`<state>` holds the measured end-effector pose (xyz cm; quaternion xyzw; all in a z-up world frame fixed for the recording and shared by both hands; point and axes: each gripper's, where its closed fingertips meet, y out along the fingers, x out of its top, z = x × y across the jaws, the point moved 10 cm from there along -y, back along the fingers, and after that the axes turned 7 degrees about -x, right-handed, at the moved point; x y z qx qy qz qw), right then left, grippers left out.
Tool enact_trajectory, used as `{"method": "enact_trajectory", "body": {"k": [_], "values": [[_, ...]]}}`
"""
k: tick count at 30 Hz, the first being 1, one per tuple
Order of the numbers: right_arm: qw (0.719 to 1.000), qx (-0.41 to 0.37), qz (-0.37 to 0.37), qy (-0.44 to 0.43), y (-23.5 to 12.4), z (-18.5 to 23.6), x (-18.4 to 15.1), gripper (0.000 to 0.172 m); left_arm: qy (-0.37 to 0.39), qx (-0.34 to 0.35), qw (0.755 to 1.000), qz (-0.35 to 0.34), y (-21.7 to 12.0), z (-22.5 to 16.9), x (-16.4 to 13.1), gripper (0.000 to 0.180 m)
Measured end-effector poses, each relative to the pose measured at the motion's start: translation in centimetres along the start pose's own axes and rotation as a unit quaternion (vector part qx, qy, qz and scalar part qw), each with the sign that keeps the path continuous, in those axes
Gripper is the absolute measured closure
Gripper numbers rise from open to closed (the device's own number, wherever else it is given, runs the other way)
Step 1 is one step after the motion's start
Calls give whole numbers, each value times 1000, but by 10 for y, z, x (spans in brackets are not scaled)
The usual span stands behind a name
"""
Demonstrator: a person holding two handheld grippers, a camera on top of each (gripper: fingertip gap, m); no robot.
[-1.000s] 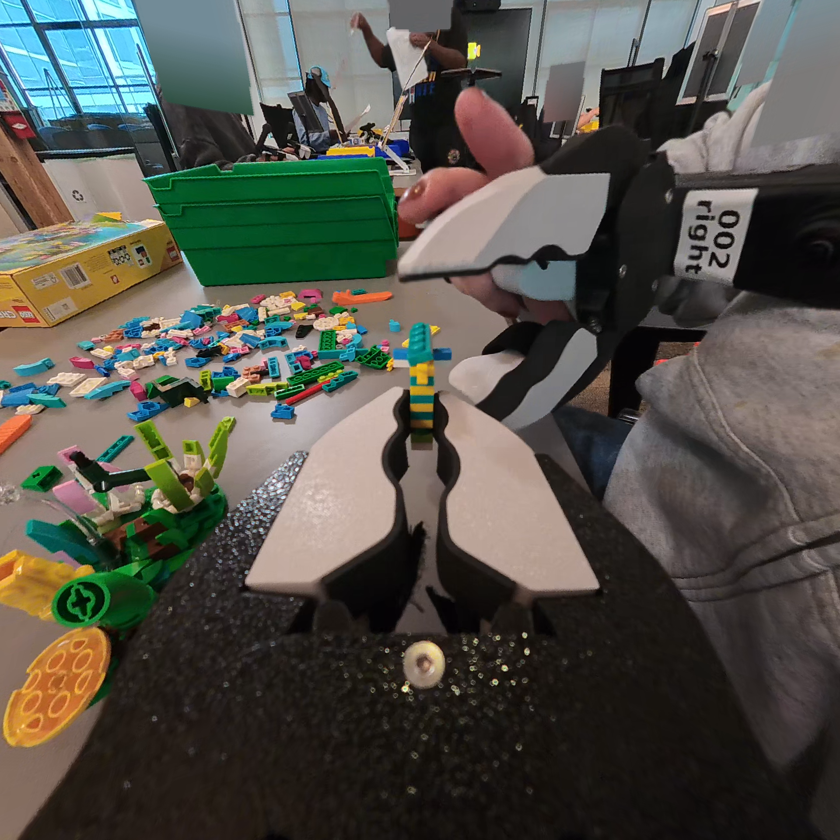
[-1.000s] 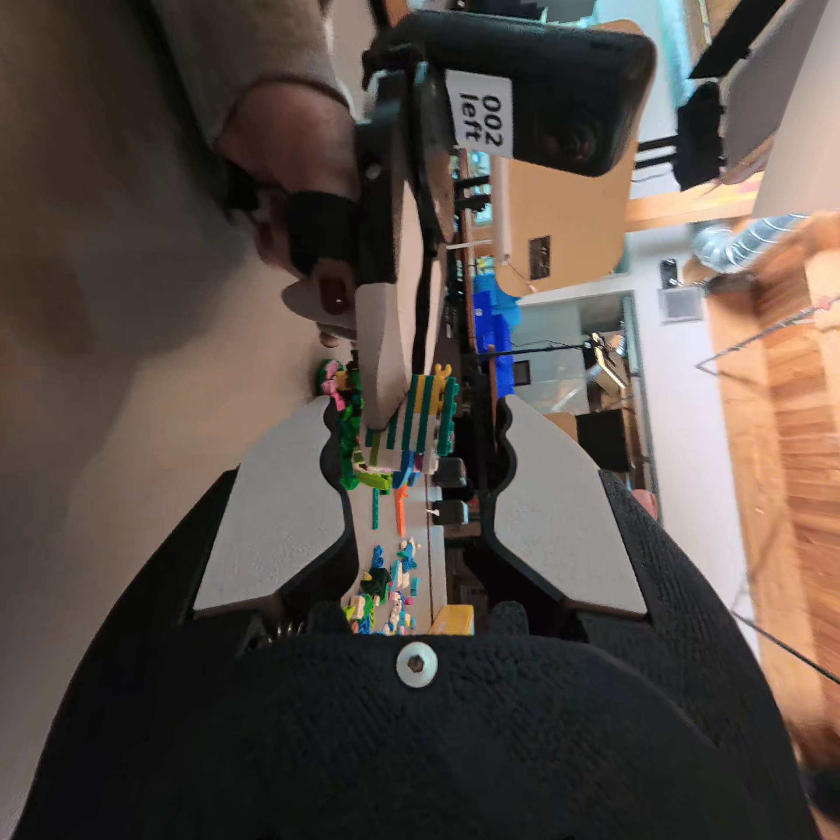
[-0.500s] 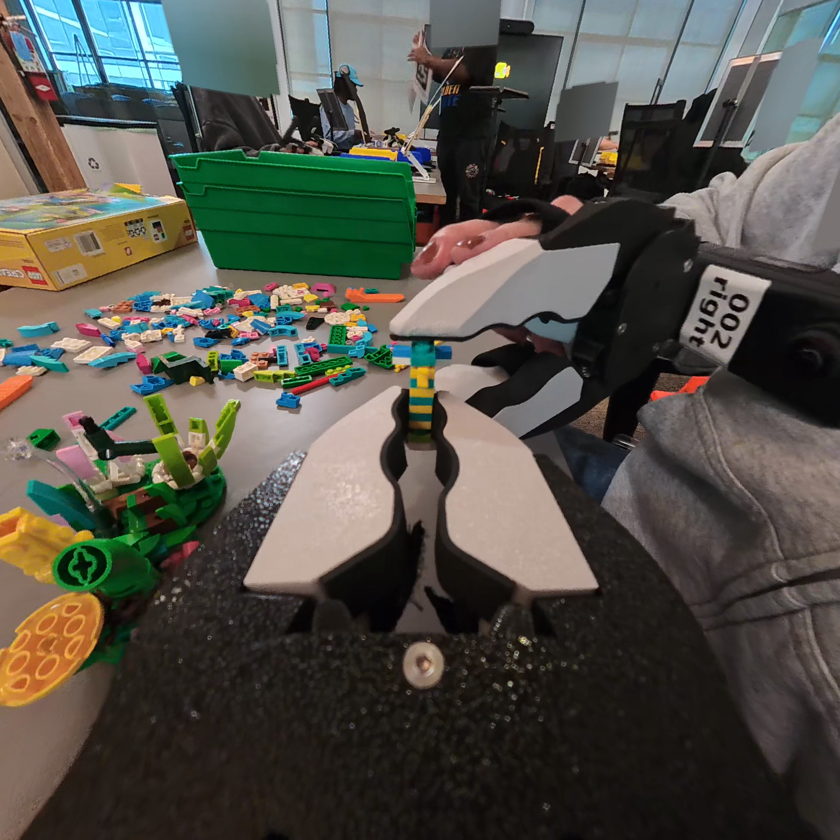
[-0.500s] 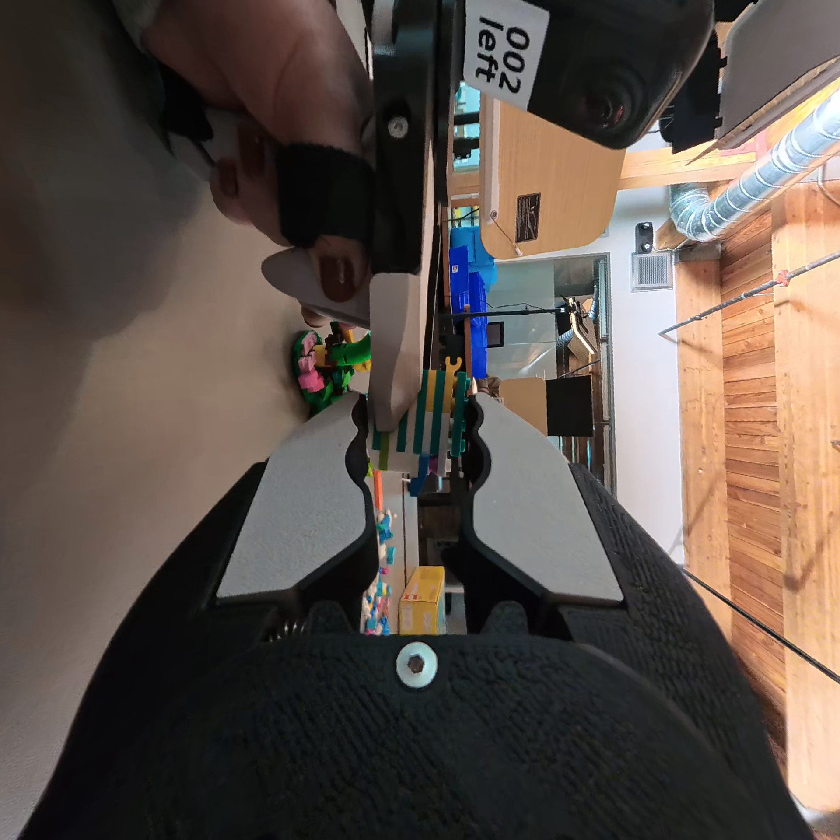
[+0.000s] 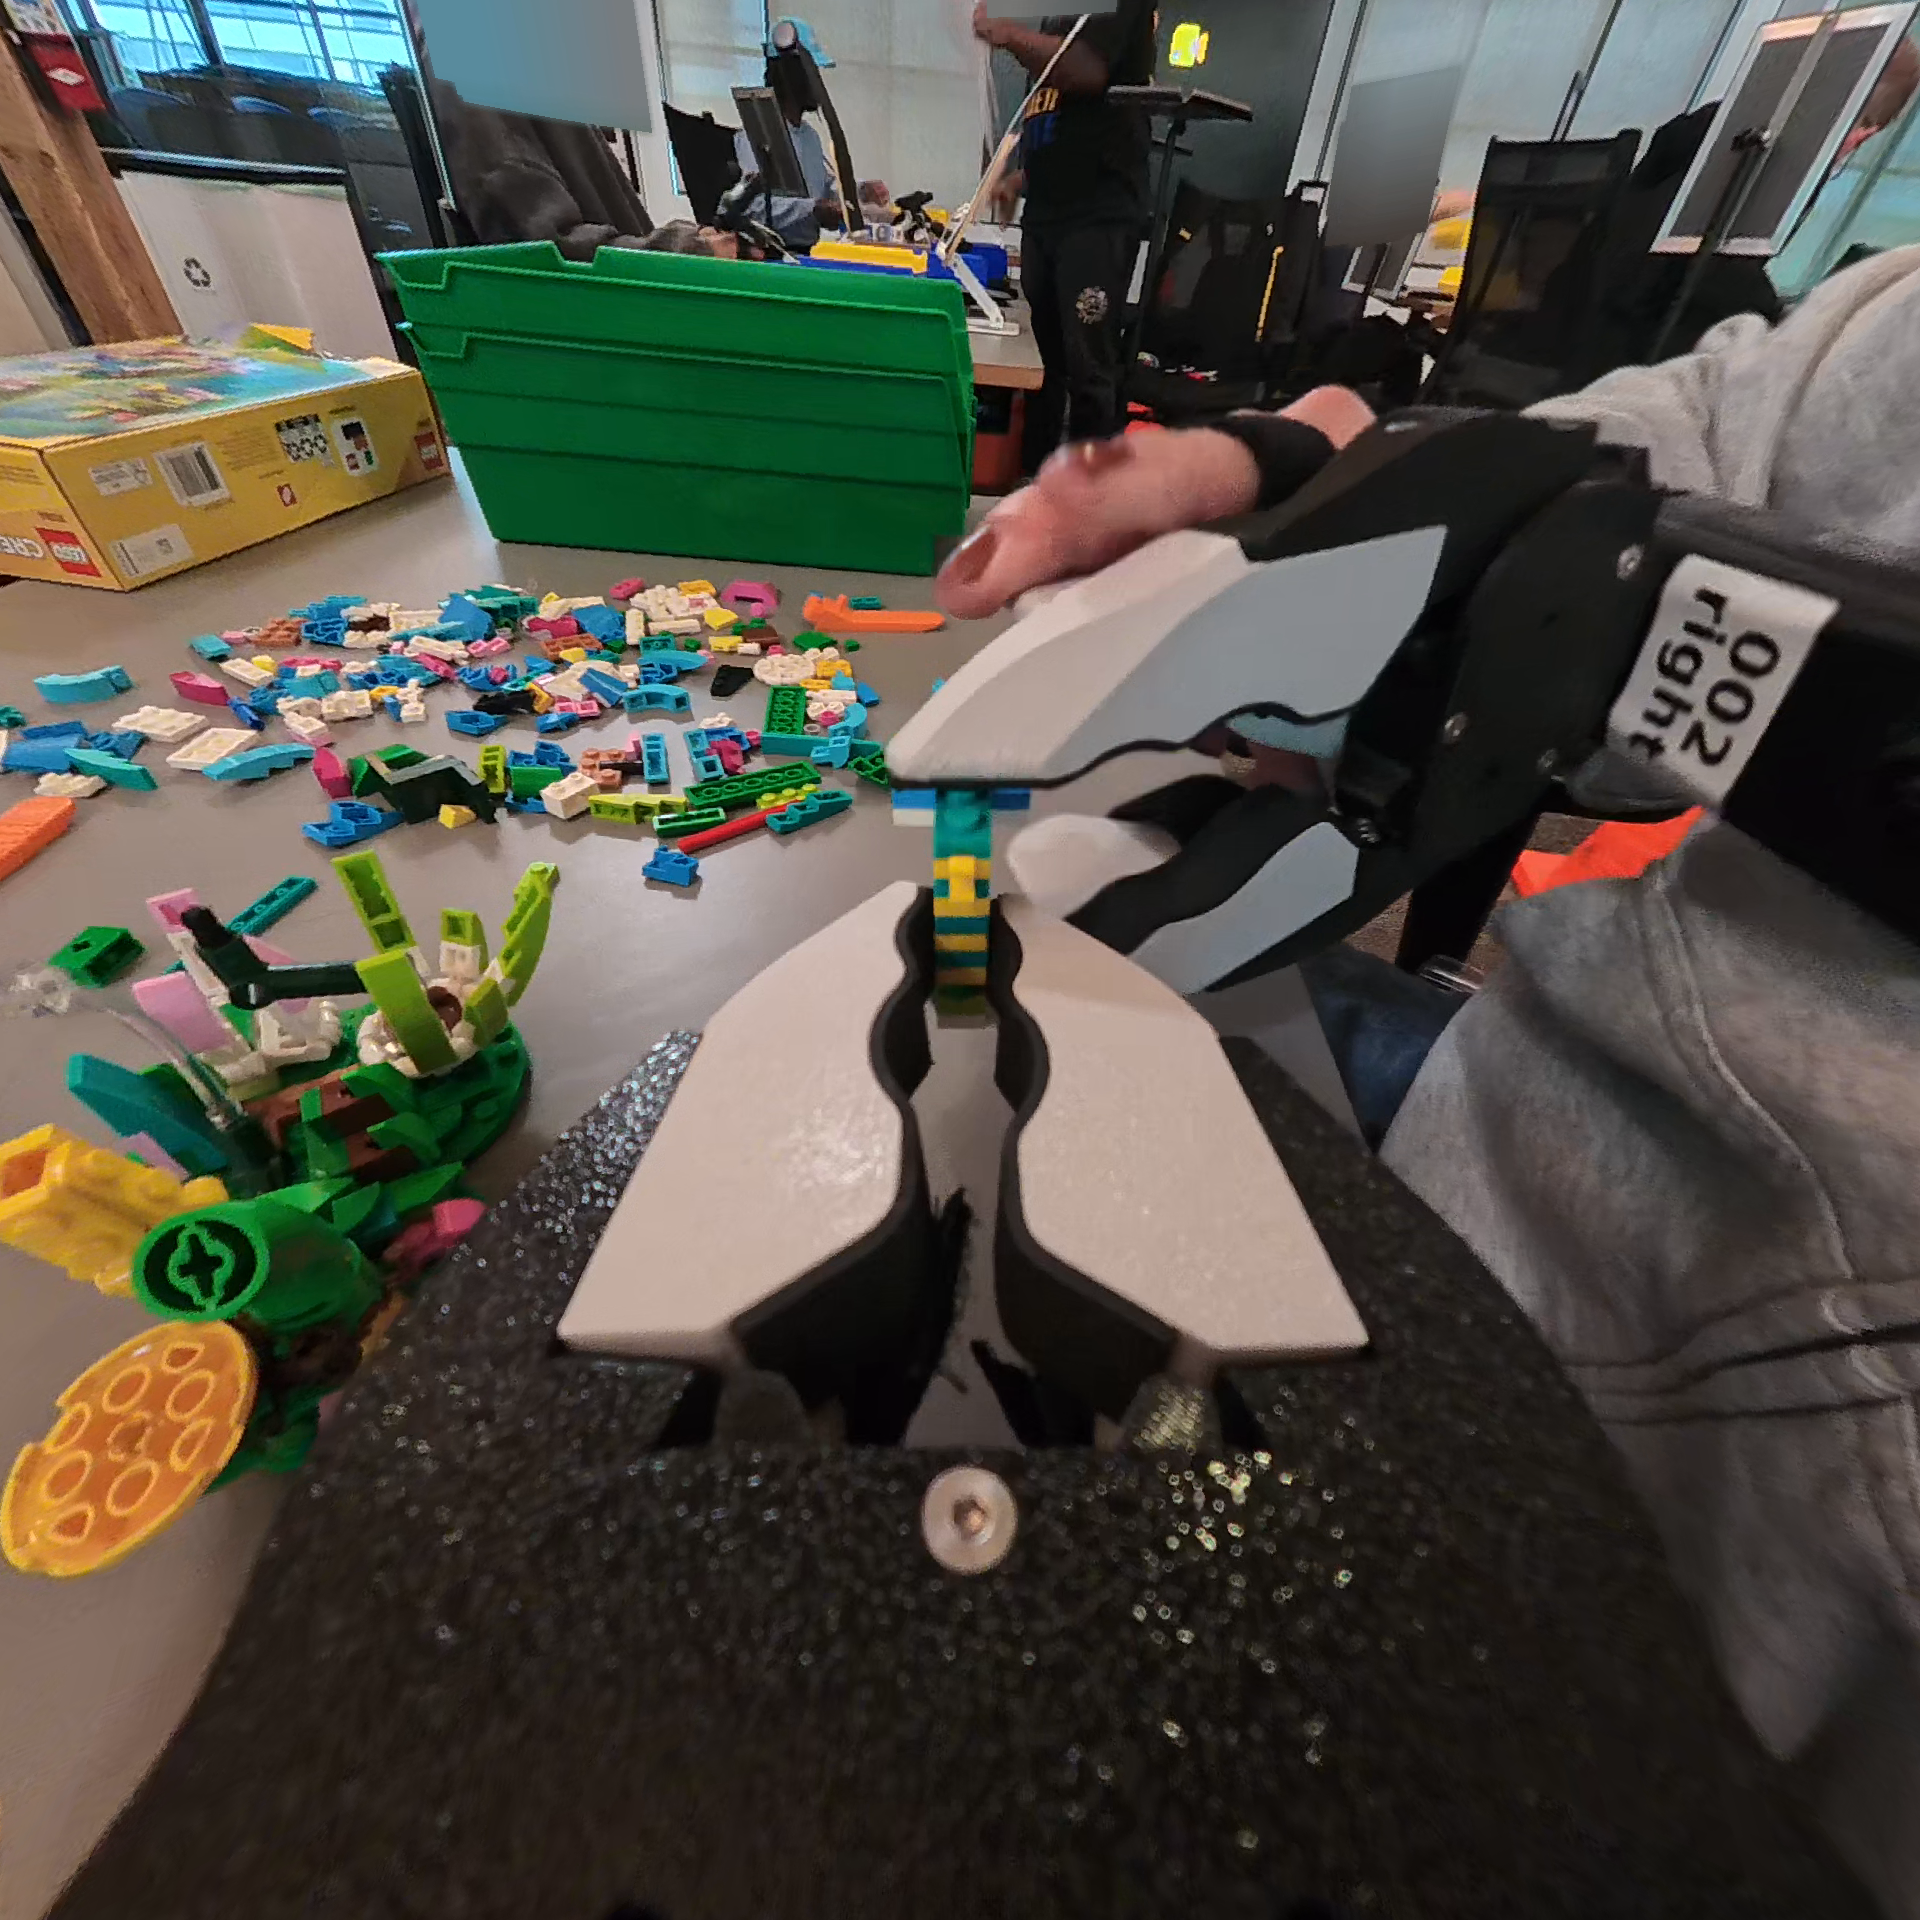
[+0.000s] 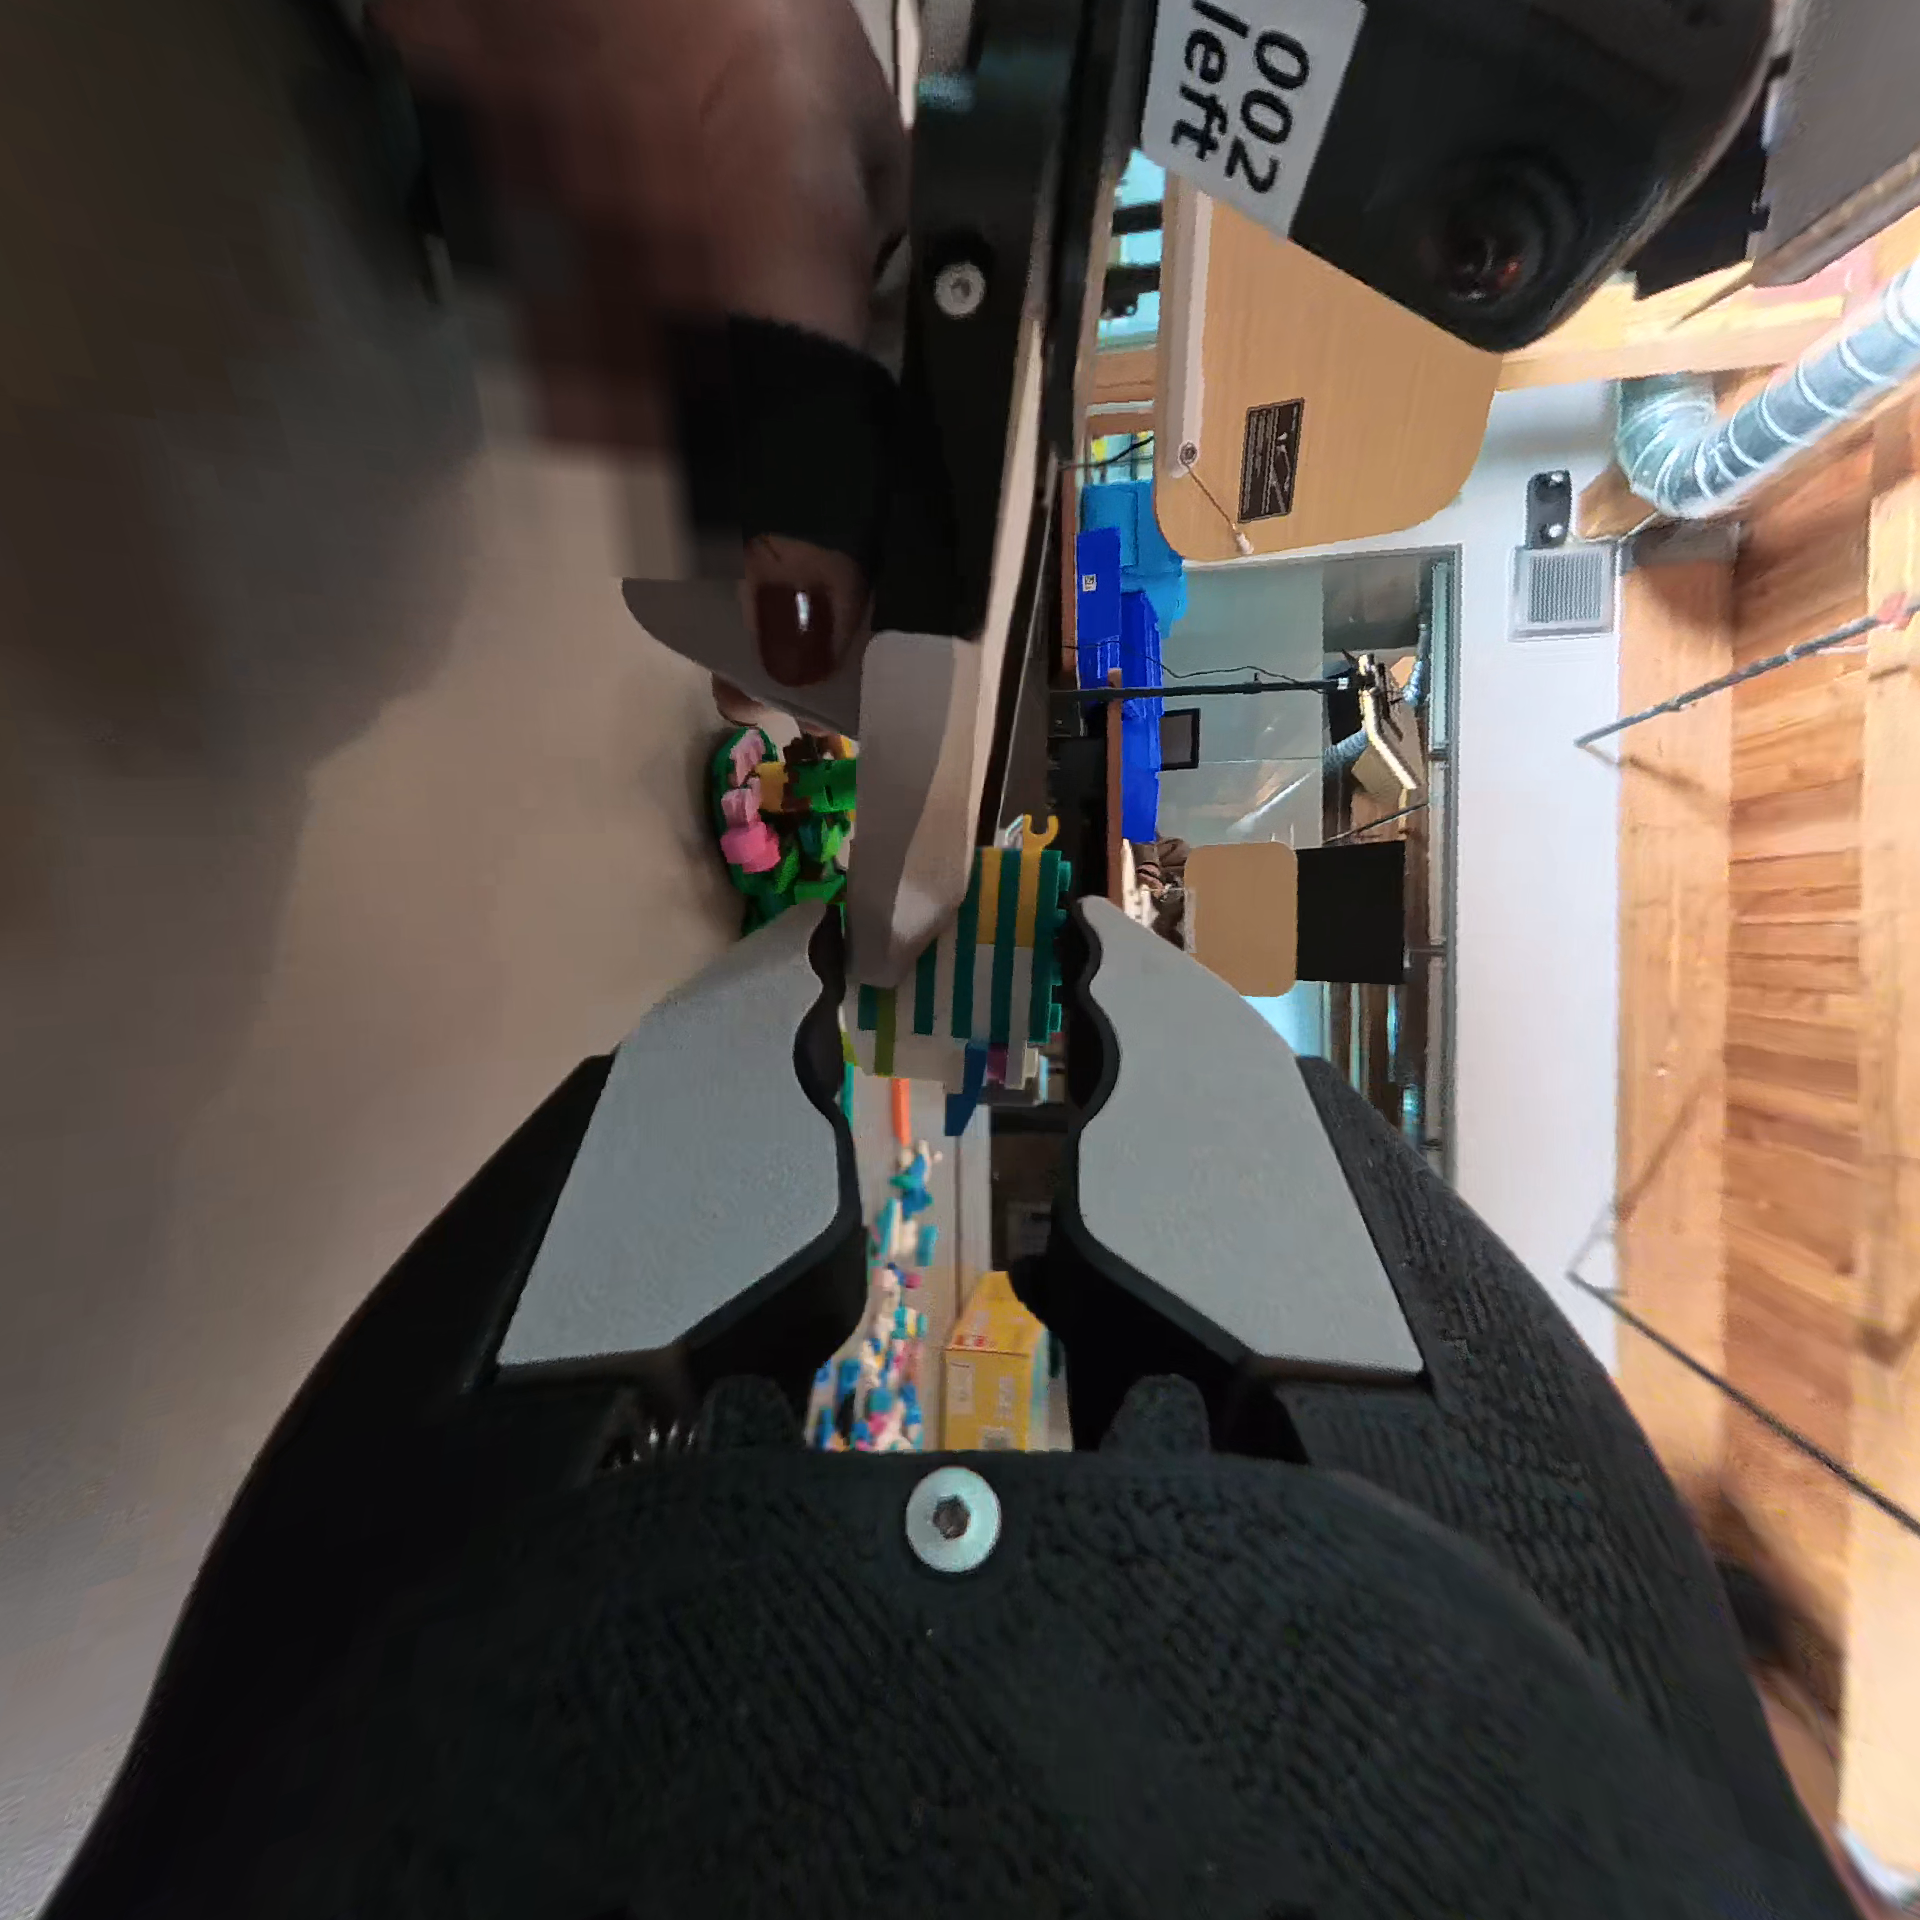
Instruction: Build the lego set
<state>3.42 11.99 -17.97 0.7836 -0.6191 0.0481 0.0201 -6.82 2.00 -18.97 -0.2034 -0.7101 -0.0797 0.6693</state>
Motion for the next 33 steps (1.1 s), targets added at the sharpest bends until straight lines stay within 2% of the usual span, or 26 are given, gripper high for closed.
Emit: {"method": "enact_trajectory", "body": {"k": [2, 5, 7, 9, 11, 14, 16, 19, 22, 24, 26, 33], "values": [[998, 22, 4, 54, -5, 0, -7, 117, 14, 8, 1000, -9, -2, -1, 0, 172], [983, -6, 5, 186, -22, -9, -31, 115, 18, 11, 1000, -13, -3, 0, 1, 172], [956, -51, 9, 289, -37, -16, -52, 118, 28, 16, 999, -17, -3, -1, 1, 172], [914, -99, 27, 392, -50, -17, -77, 121, 38, 30, 999, -24, 1, -2, 2, 172], [883, -147, 46, 443, -58, -17, -102, 125, 44, 47, 998, -30, 6, -2, 3, 172], [862, -226, 74, 448, -64, -23, -145, 137, 67, 68, 995, -11, 15, 0, 5, 172], [836, -272, 92, 467, -63, -31, -176, 146, 89, 79, 993, 6, 18, 1, 11, 172], [805, -310, 117, 493, -52, -38, -218, 163, 111, 108, 988, 0, 26, 3, 20, 172], [795, -329, 130, 494, -37, -37, -246, 171, 109, 110, 988, -6, 44, 12, 21, 172], [788, -333, 131, 500, -31, -38, -257, 172, 101, 110, 989, -12, 55, 19, 19, 172], [793, -335, 123, 493, -31, -38, -261, 172, 101, 112, 989, -10, 63, 25, 17, 172], [807, -291, 92, 506, -27, -26, -256, 172, 103, 99, 989, -34, 79, 41, 18, 172]]}}
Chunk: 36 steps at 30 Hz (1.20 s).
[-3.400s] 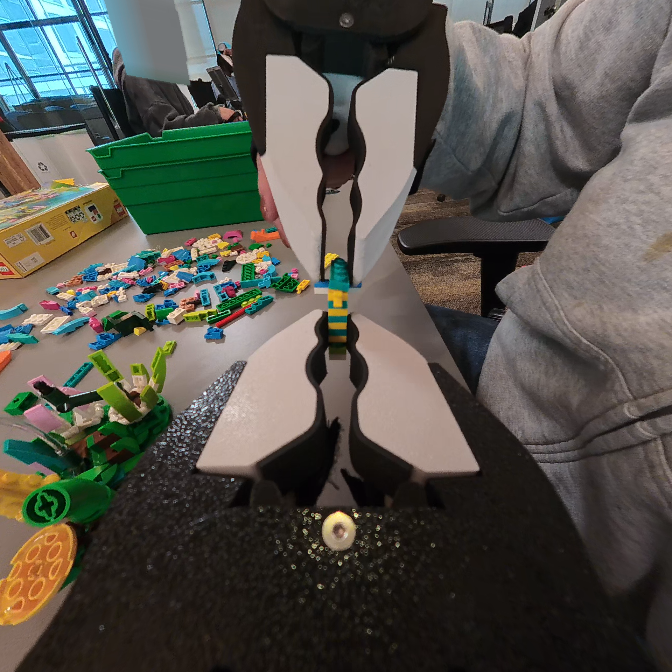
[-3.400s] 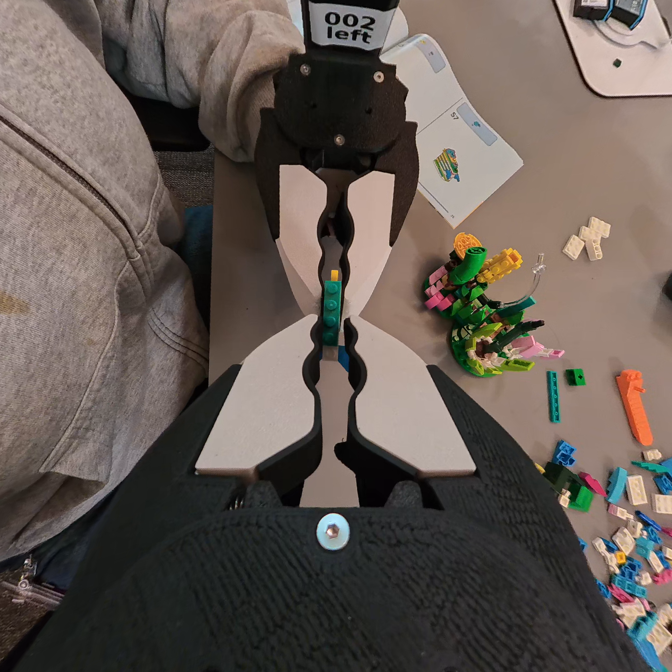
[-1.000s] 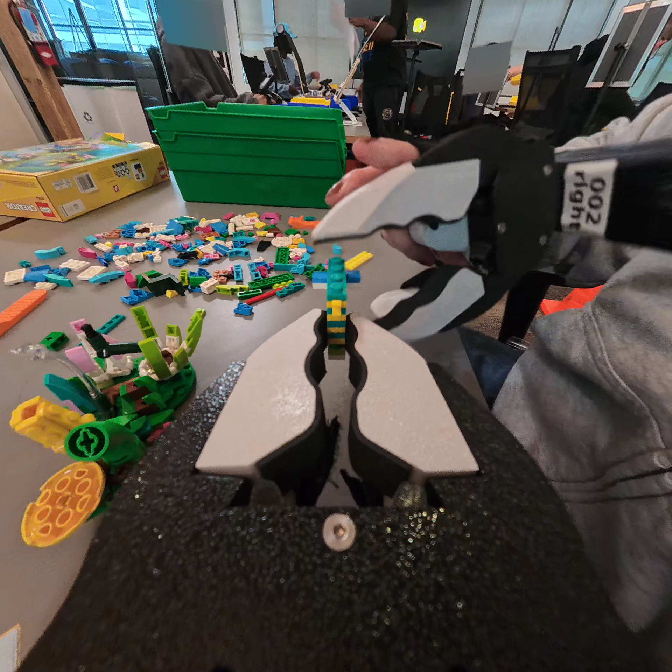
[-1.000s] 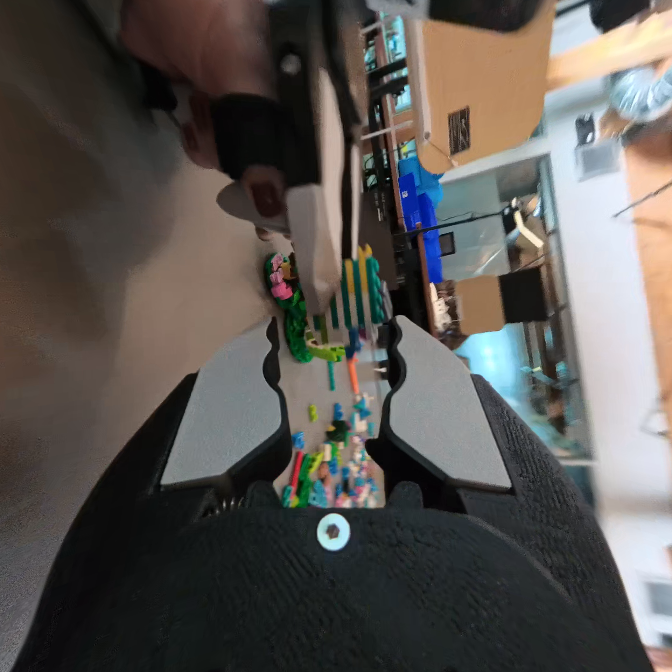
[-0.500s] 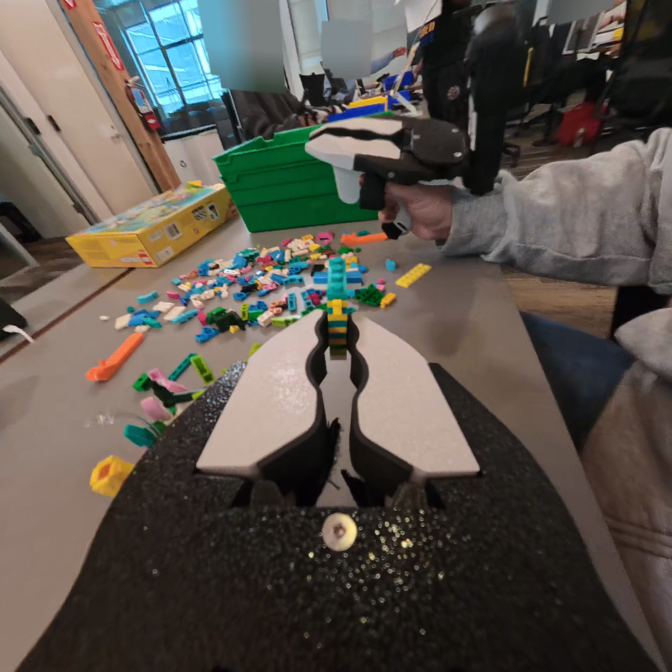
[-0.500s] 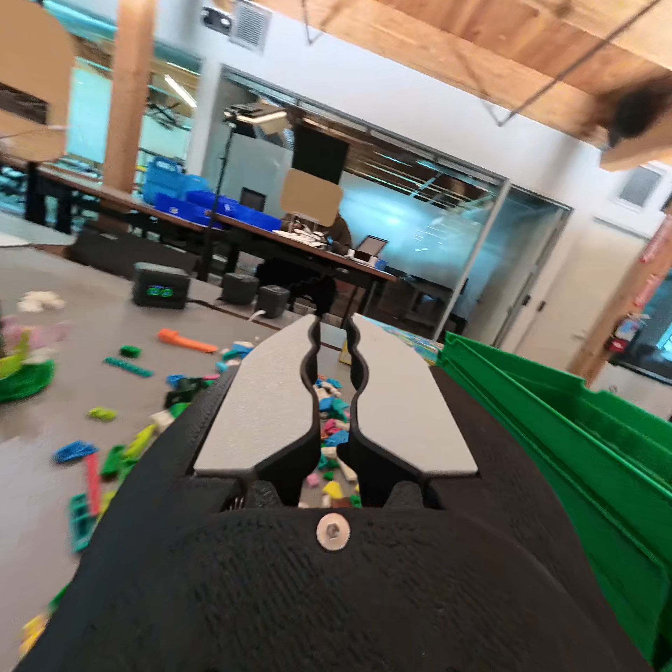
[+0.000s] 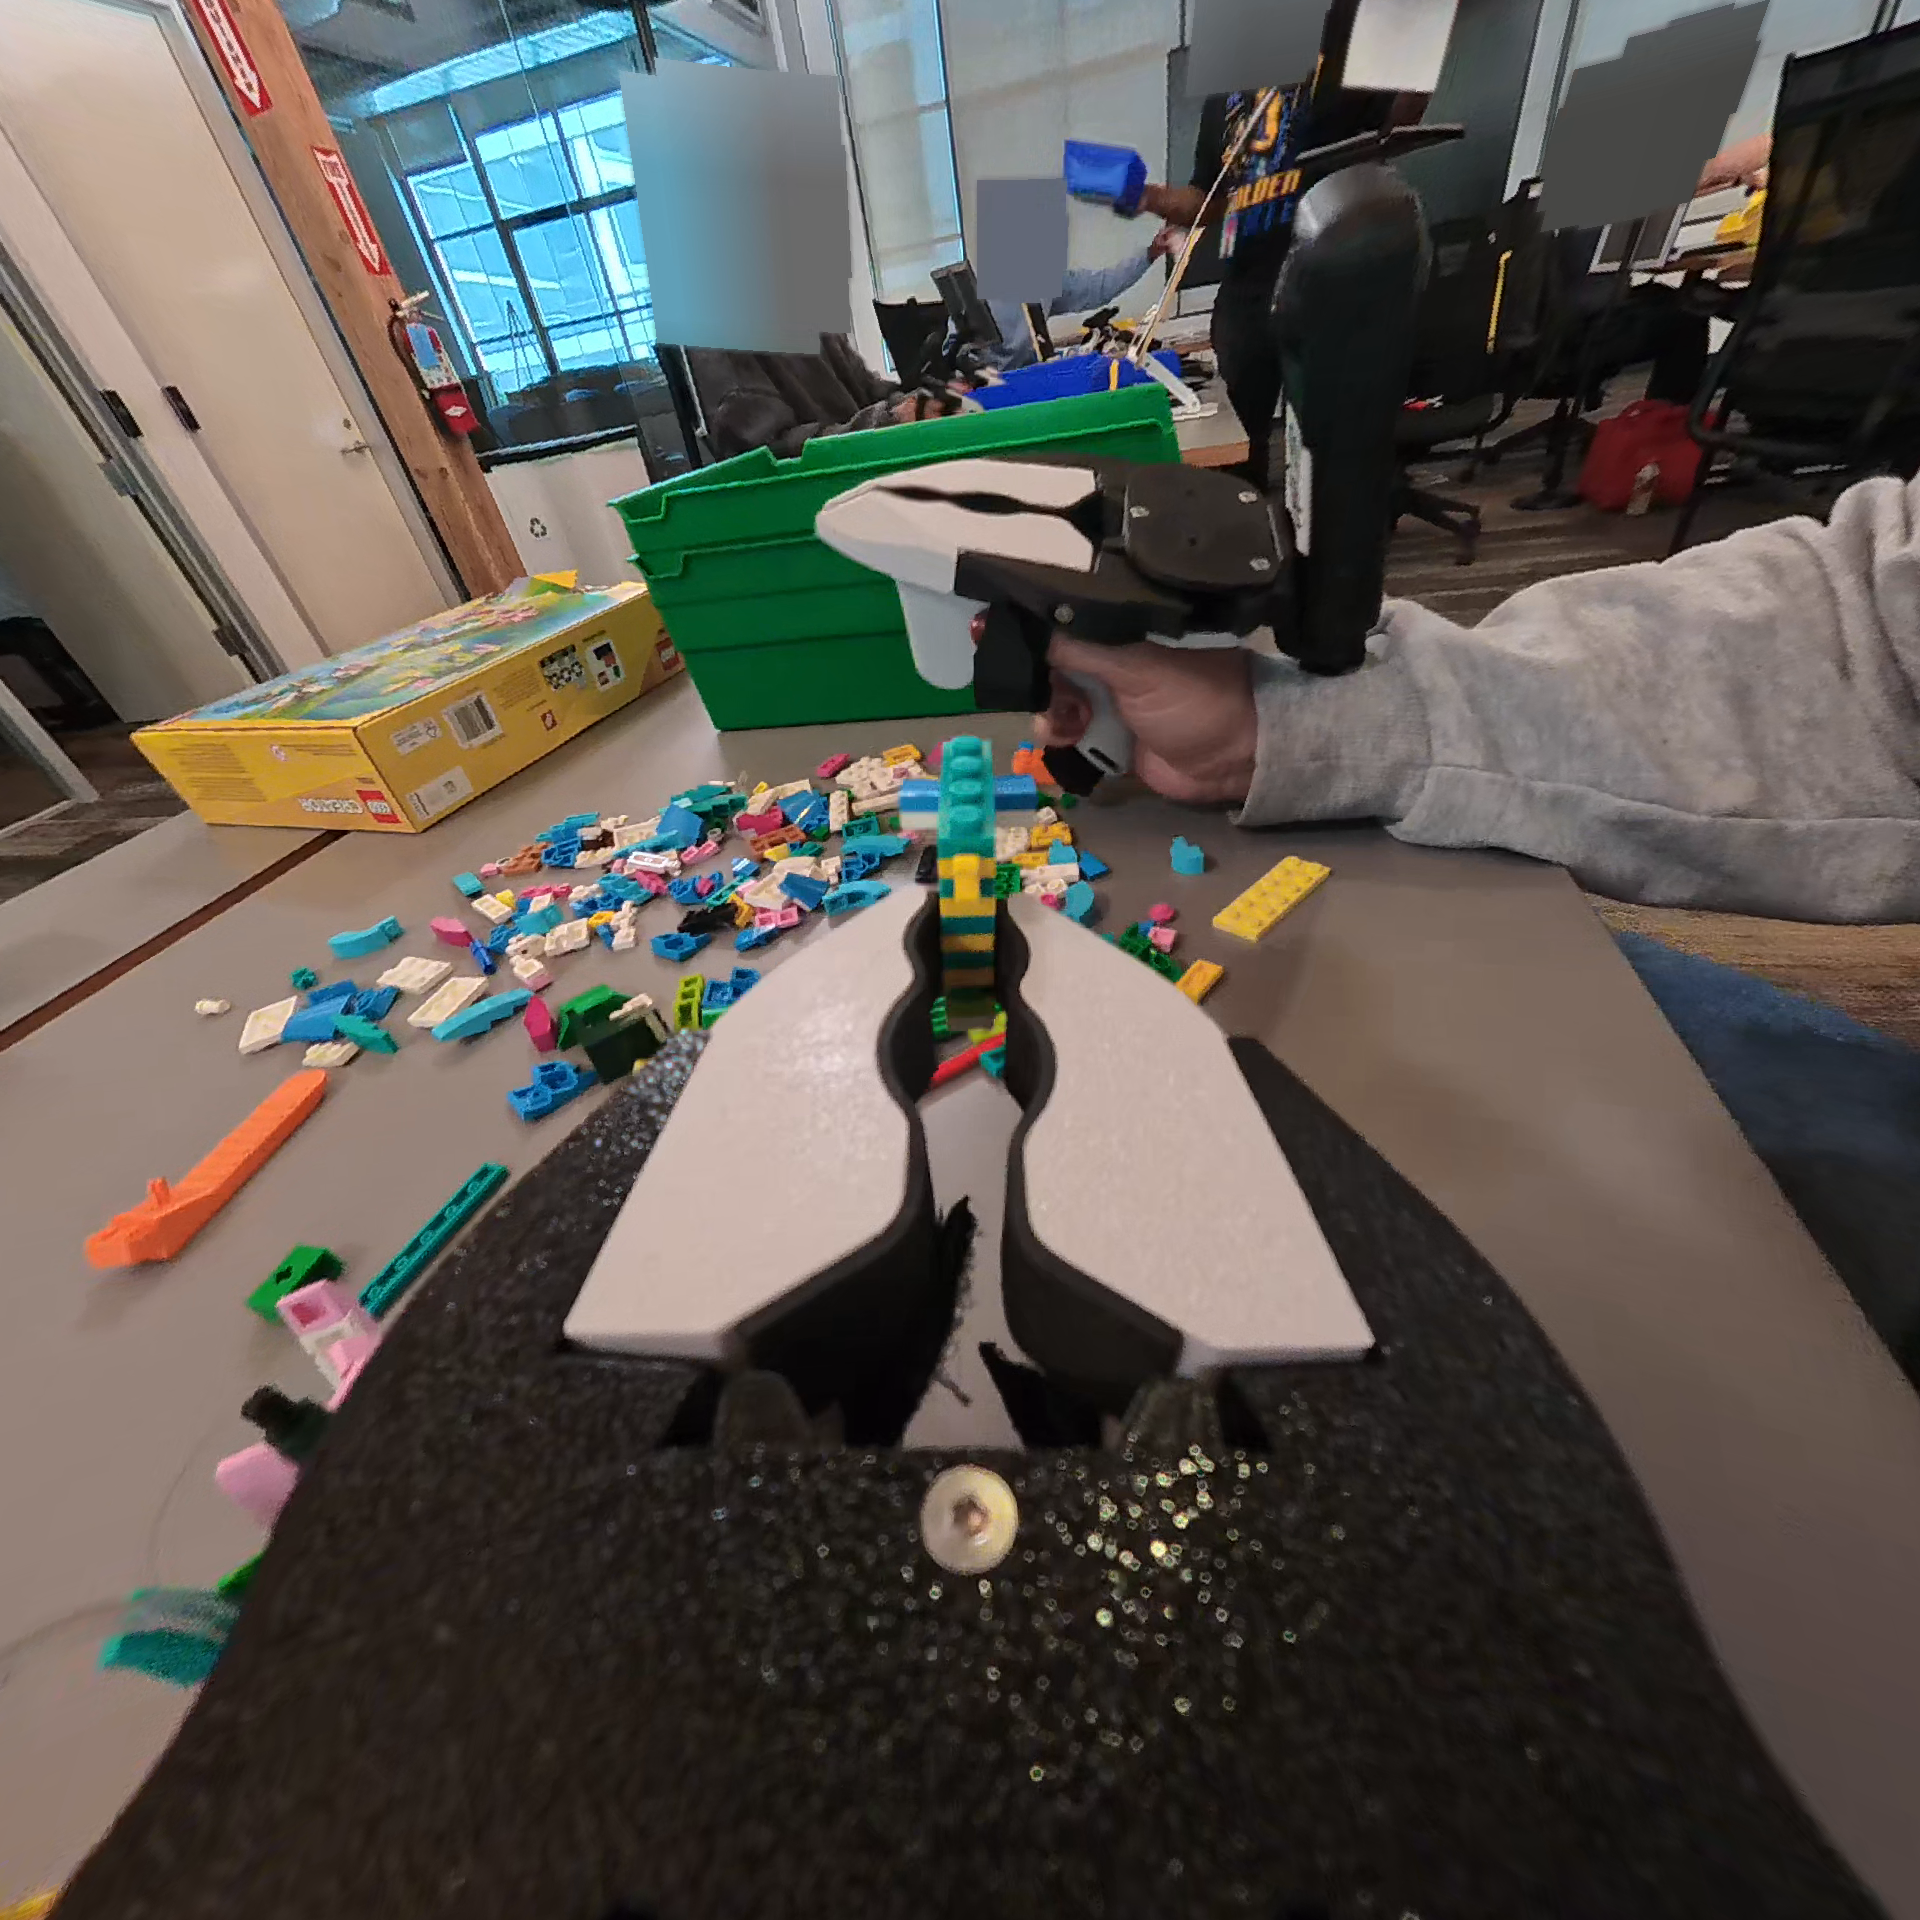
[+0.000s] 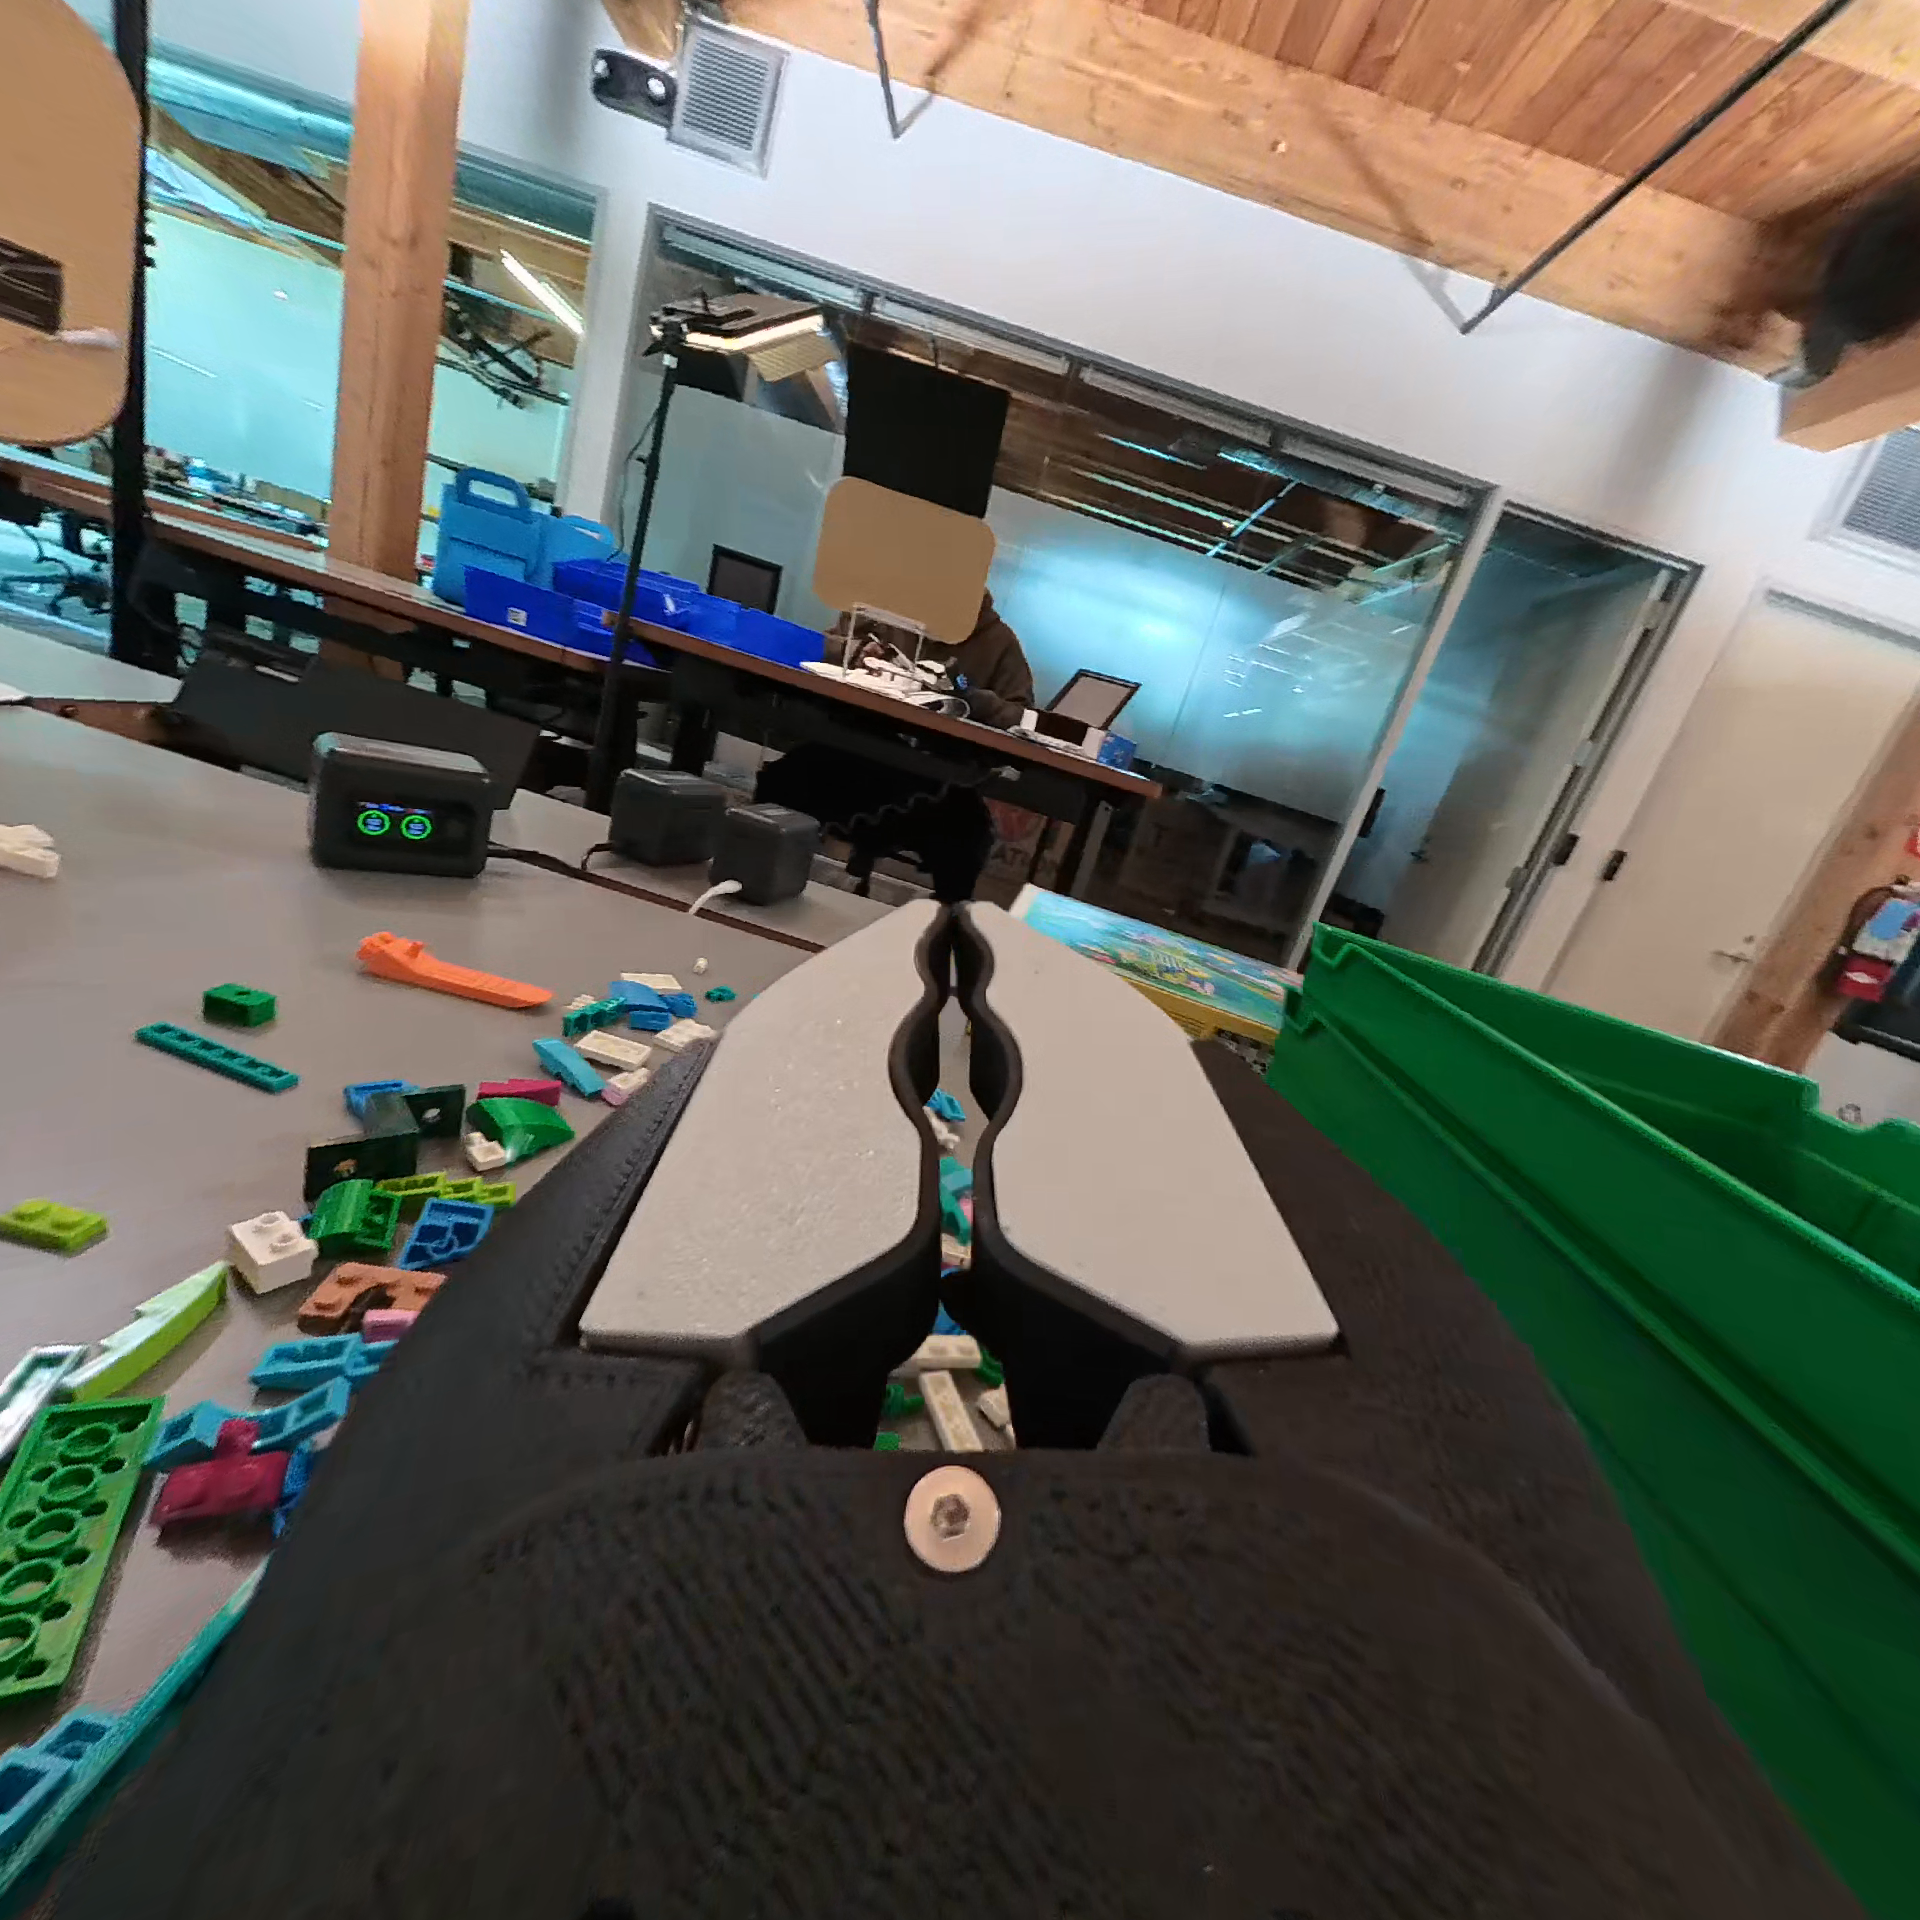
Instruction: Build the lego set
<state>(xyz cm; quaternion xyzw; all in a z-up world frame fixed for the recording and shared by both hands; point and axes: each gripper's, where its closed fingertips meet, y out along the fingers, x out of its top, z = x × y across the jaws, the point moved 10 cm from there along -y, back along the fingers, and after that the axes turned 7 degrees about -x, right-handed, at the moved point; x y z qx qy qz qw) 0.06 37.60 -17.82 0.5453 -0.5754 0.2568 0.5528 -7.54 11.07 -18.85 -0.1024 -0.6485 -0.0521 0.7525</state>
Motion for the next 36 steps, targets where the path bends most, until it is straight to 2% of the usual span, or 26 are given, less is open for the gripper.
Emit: {"method": "enact_trajectory", "body": {"k": [7, 15, 20, 22, 25, 30, 36], "values": [[999, 23, -15, -41, -2, 6, 2, 172, -11, -40, 999, -13, -1, 1, 0, 172], [998, 34, -14, -47, -2, 7, 1, 172, 23, -39, 999, -21, -7, -7, 0, 172], [998, 38, -9, -50, -1, 8, -1, 172, 7, -45, 999, -27, -9, -4, 0, 172], [998, 39, -18, -35, -2, 8, 1, 172, 3, -48, 998, -31, -10, -3, 0, 172], [997, 59, -44, 34, -6, 4, 7, 172, 5, -50, 998, -34, -11, -3, 0, 172], [998, 44, -25, 45, -4, -1, 3, 172, 2, -48, 998, -36, -11, -1, 0, 172], [997, 71, -31, -5, -3, 11, 3, 172, 3, -51, 998, -40, -12, 1, 0, 172]]}}
